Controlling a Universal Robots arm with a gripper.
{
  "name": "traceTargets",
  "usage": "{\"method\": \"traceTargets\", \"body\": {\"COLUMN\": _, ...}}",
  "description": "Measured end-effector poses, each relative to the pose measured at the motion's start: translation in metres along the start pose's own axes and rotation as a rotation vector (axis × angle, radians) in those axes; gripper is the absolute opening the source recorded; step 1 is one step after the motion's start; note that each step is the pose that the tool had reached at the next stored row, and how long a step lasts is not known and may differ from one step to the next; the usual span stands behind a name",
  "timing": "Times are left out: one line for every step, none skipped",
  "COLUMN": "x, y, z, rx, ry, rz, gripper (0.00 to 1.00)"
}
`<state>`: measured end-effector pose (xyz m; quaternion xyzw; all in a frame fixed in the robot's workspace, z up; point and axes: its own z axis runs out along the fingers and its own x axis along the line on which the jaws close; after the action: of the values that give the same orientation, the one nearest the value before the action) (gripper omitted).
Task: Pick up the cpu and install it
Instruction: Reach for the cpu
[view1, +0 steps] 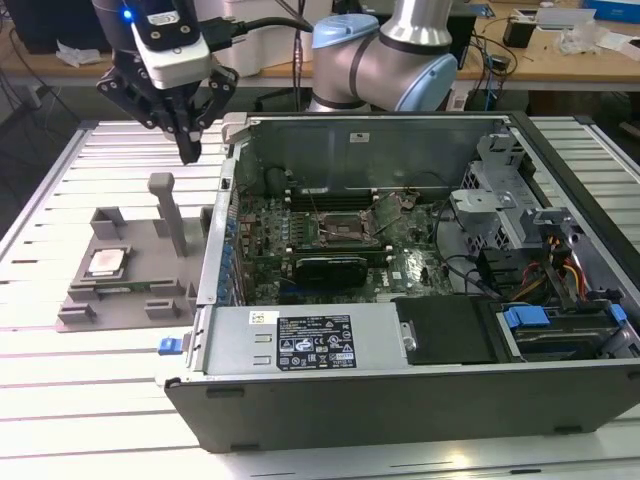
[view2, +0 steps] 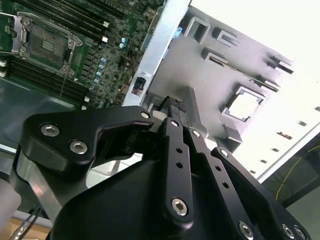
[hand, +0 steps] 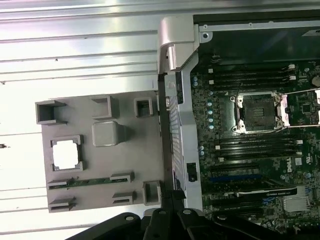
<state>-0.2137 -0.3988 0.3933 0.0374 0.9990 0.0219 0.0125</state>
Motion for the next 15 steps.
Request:
{"method": "traceTargets", "body": {"x": 0.0029, "y": -0.0002, "z": -0.0001, "rx": 0.0000, "ry": 0.0000, "rz": 0.000, "gripper": 0.11}}
{"method": "traceTargets", "body": {"x": 0.0057, "y": -0.0004, "z": -0.0002, "rx": 0.0000, "ry": 0.0000, "rz": 0.000, "gripper": 0.11}}
{"method": "traceTargets", "body": {"x": 0.0095, "y": -0.0007, "z": -0.0003, "rx": 0.0000, "ry": 0.0000, "rz": 0.000, "gripper": 0.11}}
{"method": "traceTargets", "body": {"x": 0.0112, "y": -0.0008, "z": -0.0003, "rx": 0.0000, "ry": 0.0000, "rz": 0.000, "gripper": 0.11}}
{"method": "traceTargets", "body": {"x": 0.0147, "y": -0.0011, "z": -0.0004, "rx": 0.0000, "ry": 0.0000, "rz": 0.000, "gripper": 0.11}}
{"method": "traceTargets", "body": {"x": 0.0184, "y": -0.0014, "z": -0.0005, "rx": 0.0000, "ry": 0.0000, "rz": 0.000, "gripper": 0.11}}
{"method": "traceTargets", "body": {"x": 0.0202, "y": -0.0015, "z": -0.0006, "rx": 0.0000, "ry": 0.0000, "rz": 0.000, "gripper": 0.11}}
{"method": "traceTargets", "body": {"x": 0.0219, "y": -0.0016, "z": -0.0006, "rx": 0.0000, "ry": 0.0000, "rz": 0.000, "gripper": 0.11}}
{"method": "traceTargets", "body": {"x": 0.0236, "y": -0.0017, "z": -0.0006, "rx": 0.0001, "ry": 0.0000, "rz": 0.000, "gripper": 0.11}}
{"method": "traceTargets", "body": {"x": 0.0250, "y": -0.0018, "z": -0.0007, "rx": 0.0000, "ry": 0.0000, "rz": 0.000, "gripper": 0.11}}
{"method": "traceTargets", "body": {"x": 0.0281, "y": -0.0021, "z": -0.0008, "rx": 0.0000, "ry": 0.0000, "rz": 0.000, "gripper": 0.11}}
{"method": "traceTargets", "body": {"x": 0.0312, "y": -0.0023, "z": -0.0008, "rx": 0.0000, "ry": 0.0000, "rz": 0.000, "gripper": 0.11}}
{"method": "traceTargets", "body": {"x": 0.0335, "y": -0.0025, "z": -0.0009, "rx": 0.0001, "ry": 0.0001, "rz": 0.000, "gripper": 0.11}}
{"method": "traceTargets", "body": {"x": 0.0355, "y": -0.0027, "z": -0.0010, "rx": 0.0001, "ry": 0.0001, "rz": 0.000, "gripper": 0.11}}
{"method": "traceTargets", "body": {"x": 0.0369, "y": -0.0028, "z": -0.0010, "rx": 0.0000, "ry": 0.0000, "rz": 0.000, "gripper": 0.11}}
